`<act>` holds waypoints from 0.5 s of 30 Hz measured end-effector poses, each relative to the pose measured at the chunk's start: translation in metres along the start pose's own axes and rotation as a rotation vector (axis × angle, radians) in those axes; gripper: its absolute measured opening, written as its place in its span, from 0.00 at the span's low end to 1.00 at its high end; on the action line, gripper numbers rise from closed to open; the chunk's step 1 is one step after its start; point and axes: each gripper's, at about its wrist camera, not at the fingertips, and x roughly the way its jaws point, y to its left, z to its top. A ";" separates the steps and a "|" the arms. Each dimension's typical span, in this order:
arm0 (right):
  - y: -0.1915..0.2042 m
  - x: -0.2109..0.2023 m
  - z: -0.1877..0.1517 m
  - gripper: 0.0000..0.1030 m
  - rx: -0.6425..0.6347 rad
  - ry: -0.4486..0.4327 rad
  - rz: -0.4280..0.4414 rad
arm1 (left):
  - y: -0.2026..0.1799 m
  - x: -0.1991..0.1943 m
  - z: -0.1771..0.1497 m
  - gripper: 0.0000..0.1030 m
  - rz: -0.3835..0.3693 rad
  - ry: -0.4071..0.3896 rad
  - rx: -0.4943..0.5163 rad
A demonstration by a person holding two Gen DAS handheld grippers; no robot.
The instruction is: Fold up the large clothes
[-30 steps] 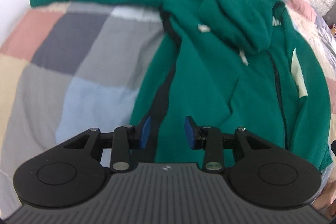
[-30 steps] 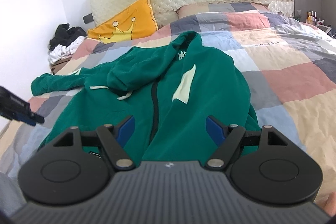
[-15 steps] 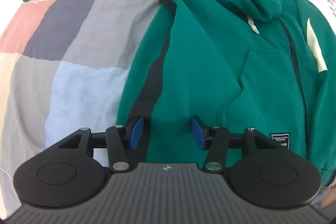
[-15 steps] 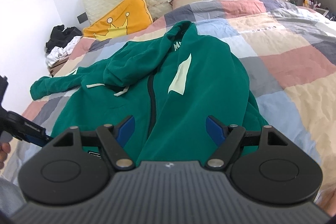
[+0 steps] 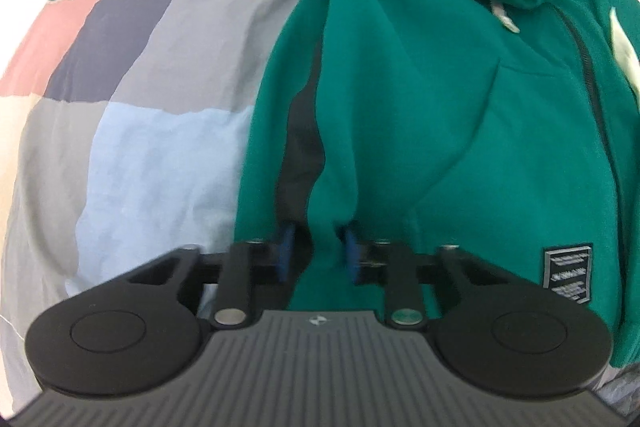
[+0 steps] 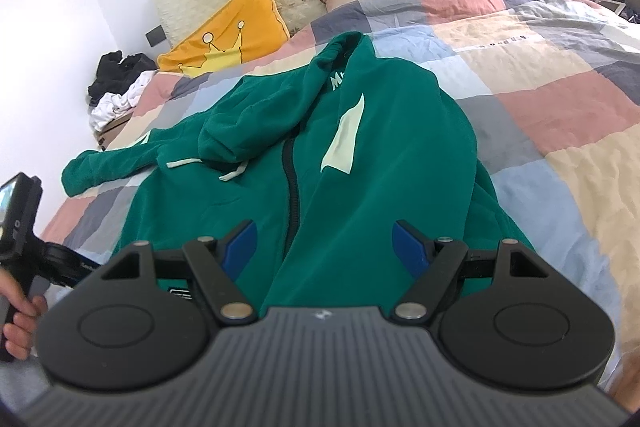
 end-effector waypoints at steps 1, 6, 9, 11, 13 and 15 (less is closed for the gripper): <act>-0.001 0.000 0.000 0.74 0.004 0.001 0.000 | 0.000 -0.004 0.000 0.15 -0.009 0.001 -0.001; -0.003 -0.001 0.000 0.74 0.014 -0.001 0.002 | 0.033 -0.043 0.001 0.06 -0.141 0.006 -0.137; -0.009 0.000 0.003 0.74 0.057 -0.009 -0.009 | 0.048 -0.059 -0.001 0.06 -0.159 0.003 -0.171; -0.014 -0.001 0.005 0.74 0.090 -0.011 0.001 | 0.054 -0.061 -0.002 0.06 -0.137 0.003 -0.185; -0.017 -0.003 0.005 0.74 0.108 -0.012 0.004 | 0.058 -0.055 -0.004 0.06 -0.106 0.018 -0.200; -0.019 -0.003 0.004 0.74 0.110 -0.010 0.006 | 0.059 -0.044 -0.005 0.06 -0.070 0.036 -0.193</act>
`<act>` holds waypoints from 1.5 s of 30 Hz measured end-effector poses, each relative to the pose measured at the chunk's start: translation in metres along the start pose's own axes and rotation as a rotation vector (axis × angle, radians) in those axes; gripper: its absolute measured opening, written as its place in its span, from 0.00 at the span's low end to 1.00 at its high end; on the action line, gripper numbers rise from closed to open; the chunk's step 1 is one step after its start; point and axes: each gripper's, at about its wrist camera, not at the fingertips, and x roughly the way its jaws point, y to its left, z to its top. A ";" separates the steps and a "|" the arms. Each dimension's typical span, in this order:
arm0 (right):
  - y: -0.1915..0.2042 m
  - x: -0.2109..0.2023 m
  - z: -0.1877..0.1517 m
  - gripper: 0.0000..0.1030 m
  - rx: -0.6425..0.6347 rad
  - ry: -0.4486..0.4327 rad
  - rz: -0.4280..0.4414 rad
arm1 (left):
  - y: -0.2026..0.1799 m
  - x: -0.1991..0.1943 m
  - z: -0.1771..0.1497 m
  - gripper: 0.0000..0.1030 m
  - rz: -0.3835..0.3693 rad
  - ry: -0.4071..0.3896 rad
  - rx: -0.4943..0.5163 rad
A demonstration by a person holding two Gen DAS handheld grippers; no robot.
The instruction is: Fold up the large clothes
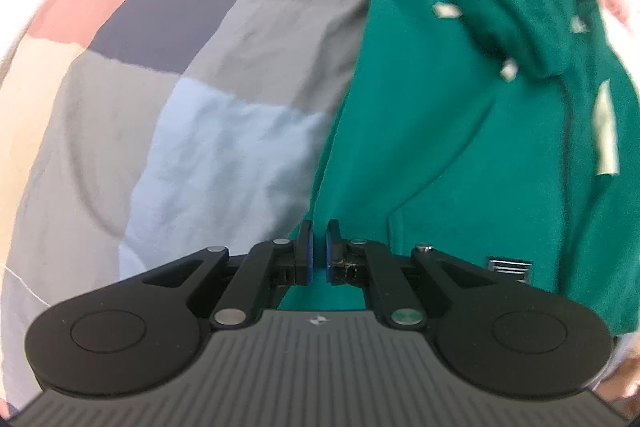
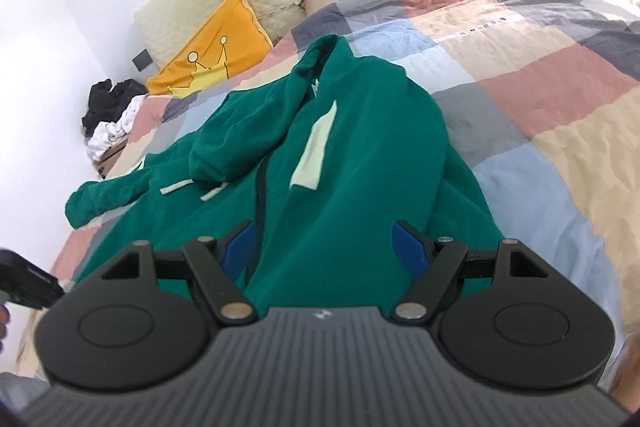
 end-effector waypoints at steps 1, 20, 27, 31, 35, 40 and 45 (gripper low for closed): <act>0.000 0.000 0.000 0.74 -0.002 0.001 -0.001 | 0.000 0.006 0.001 0.07 0.008 0.007 0.010; 0.014 -0.011 -0.011 0.74 -0.073 0.116 0.160 | -0.035 -0.040 -0.027 0.49 -0.017 -0.047 0.139; 0.041 0.004 -0.032 0.74 -0.210 0.248 0.211 | -0.068 -0.071 -0.046 0.49 -0.053 -0.181 0.212; 0.056 0.008 -0.045 0.74 -0.310 0.277 0.206 | -0.090 -0.083 -0.051 0.49 -0.097 -0.265 0.243; 0.064 0.019 -0.055 0.75 -0.389 0.302 0.151 | -0.103 -0.097 -0.062 0.49 -0.153 -0.361 0.266; 0.080 0.036 -0.074 0.77 -0.524 0.343 0.087 | -0.102 -0.098 -0.074 0.49 -0.223 -0.381 0.223; 0.079 0.033 -0.073 0.71 -0.518 0.336 0.082 | -0.113 -0.105 -0.079 0.49 -0.286 -0.419 0.251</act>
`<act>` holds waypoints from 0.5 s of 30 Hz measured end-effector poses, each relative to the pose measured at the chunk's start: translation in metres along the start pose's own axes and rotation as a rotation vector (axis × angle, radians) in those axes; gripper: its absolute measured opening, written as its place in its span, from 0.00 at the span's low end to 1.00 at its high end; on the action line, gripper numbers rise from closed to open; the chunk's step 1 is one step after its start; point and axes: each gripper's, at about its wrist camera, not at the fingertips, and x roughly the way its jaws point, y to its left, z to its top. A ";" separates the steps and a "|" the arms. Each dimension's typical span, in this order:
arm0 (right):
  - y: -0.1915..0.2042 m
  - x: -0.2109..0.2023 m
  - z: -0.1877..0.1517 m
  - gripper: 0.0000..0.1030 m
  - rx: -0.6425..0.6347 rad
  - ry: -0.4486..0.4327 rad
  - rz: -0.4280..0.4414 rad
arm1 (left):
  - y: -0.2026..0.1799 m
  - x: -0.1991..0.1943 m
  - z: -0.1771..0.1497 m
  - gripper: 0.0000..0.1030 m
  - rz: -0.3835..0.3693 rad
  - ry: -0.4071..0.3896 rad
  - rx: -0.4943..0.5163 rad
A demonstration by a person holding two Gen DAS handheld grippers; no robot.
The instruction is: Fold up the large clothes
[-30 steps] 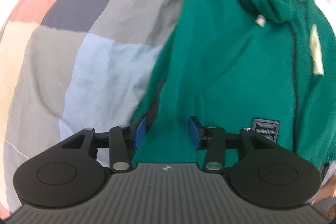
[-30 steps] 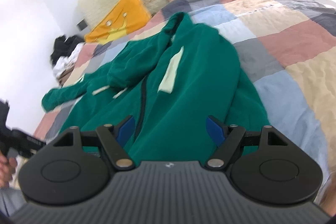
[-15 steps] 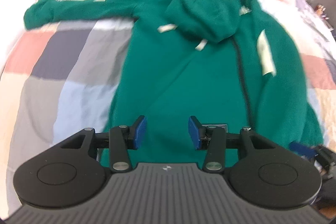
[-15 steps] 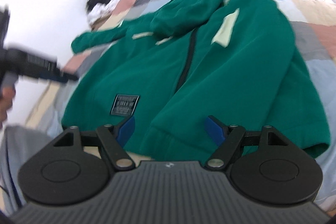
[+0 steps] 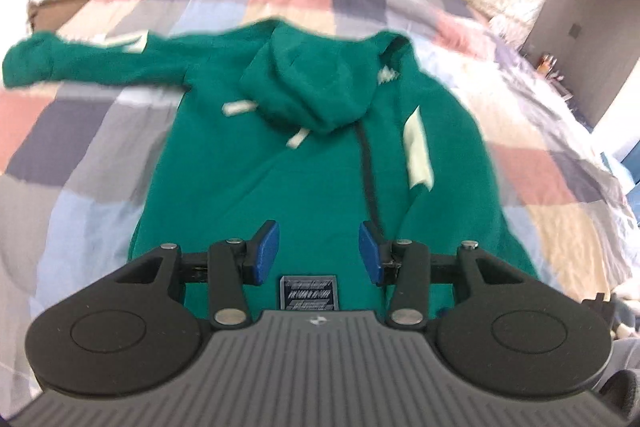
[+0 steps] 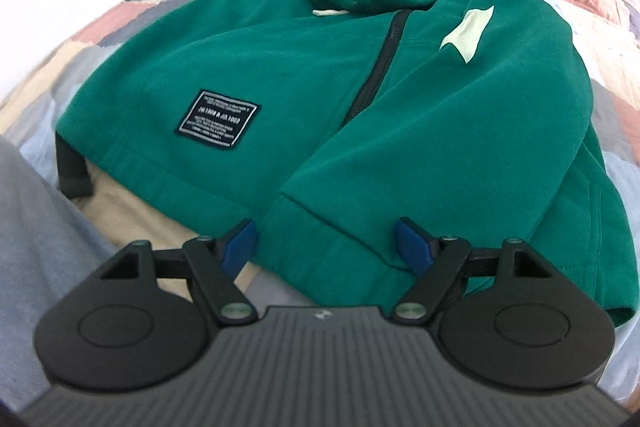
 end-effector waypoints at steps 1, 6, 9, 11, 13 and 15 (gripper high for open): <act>-0.004 -0.003 0.001 0.67 0.027 -0.008 0.009 | -0.005 -0.002 0.002 0.49 0.002 -0.021 0.016; -0.029 -0.022 0.001 0.39 0.181 -0.060 0.058 | -0.028 -0.007 0.012 0.49 -0.051 -0.072 0.046; -0.045 -0.029 -0.001 0.26 0.271 -0.082 0.085 | -0.044 -0.009 0.016 0.49 -0.067 -0.095 0.068; -0.053 -0.032 0.000 0.20 0.316 -0.094 0.096 | -0.054 -0.008 0.020 0.49 -0.078 -0.107 0.079; -0.058 -0.036 0.001 0.16 0.341 -0.113 0.102 | -0.063 -0.007 0.027 0.49 -0.085 -0.109 0.120; -0.062 -0.041 0.003 0.16 0.350 -0.139 0.104 | -0.073 -0.010 0.037 0.49 -0.072 -0.142 0.162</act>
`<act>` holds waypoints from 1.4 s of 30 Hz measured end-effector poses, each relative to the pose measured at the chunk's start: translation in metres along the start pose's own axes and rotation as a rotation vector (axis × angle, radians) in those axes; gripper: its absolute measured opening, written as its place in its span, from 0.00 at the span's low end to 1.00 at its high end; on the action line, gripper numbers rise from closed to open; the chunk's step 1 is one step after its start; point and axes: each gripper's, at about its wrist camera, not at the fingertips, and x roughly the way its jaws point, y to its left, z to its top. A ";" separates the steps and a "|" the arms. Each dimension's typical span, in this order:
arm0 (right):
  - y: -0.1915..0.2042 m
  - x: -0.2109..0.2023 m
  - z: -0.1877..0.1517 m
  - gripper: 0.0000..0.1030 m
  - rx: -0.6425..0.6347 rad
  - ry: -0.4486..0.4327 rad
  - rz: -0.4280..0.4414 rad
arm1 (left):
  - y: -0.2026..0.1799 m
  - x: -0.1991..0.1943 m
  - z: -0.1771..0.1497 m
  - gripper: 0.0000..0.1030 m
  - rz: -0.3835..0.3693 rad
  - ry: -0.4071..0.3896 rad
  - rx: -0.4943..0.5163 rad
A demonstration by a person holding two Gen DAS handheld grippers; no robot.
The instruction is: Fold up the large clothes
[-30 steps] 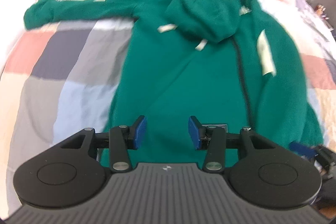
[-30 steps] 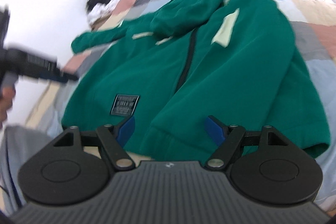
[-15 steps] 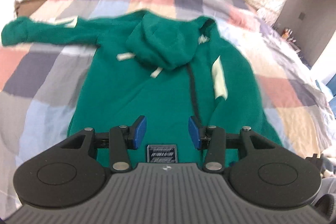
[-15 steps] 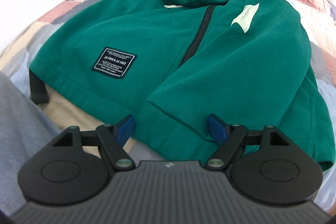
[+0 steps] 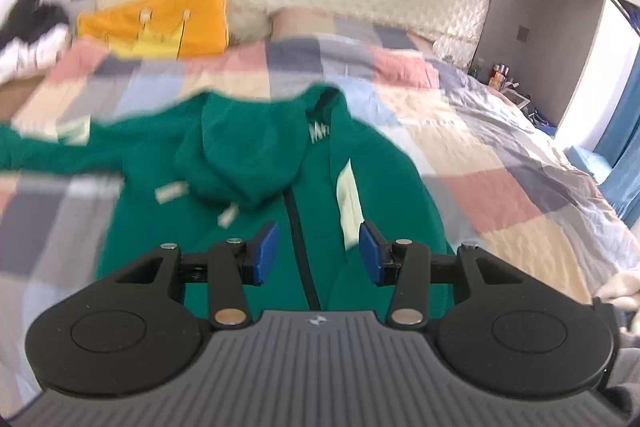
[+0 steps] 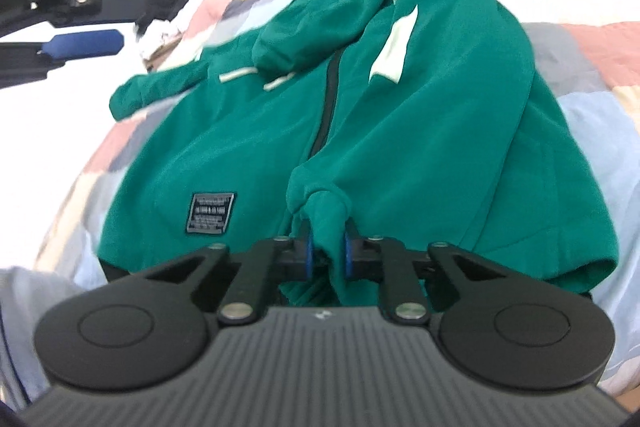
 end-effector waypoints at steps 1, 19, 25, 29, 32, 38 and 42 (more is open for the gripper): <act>-0.002 -0.004 0.002 0.16 0.011 -0.020 0.005 | -0.003 0.000 0.007 0.49 0.005 -0.012 0.006; -0.062 -0.023 0.024 0.16 0.260 -0.200 -0.063 | -0.049 0.091 0.005 0.51 -0.081 -0.072 0.062; -0.066 -0.015 0.024 0.16 0.288 -0.195 -0.114 | -0.013 0.114 -0.041 0.51 -0.055 -0.013 0.030; -0.063 -0.013 0.026 0.16 0.276 -0.208 -0.149 | 0.013 0.122 -0.053 0.51 -0.086 0.039 -0.050; -0.063 -0.012 0.028 0.16 0.279 -0.214 -0.180 | 0.021 0.127 -0.054 0.51 -0.088 0.044 -0.092; -0.067 -0.021 0.055 0.15 0.284 -0.263 -0.209 | 0.024 0.124 -0.059 0.51 -0.052 0.017 -0.096; -0.079 -0.037 0.081 0.15 0.312 -0.340 -0.230 | 0.031 0.132 -0.061 0.52 -0.047 0.034 -0.150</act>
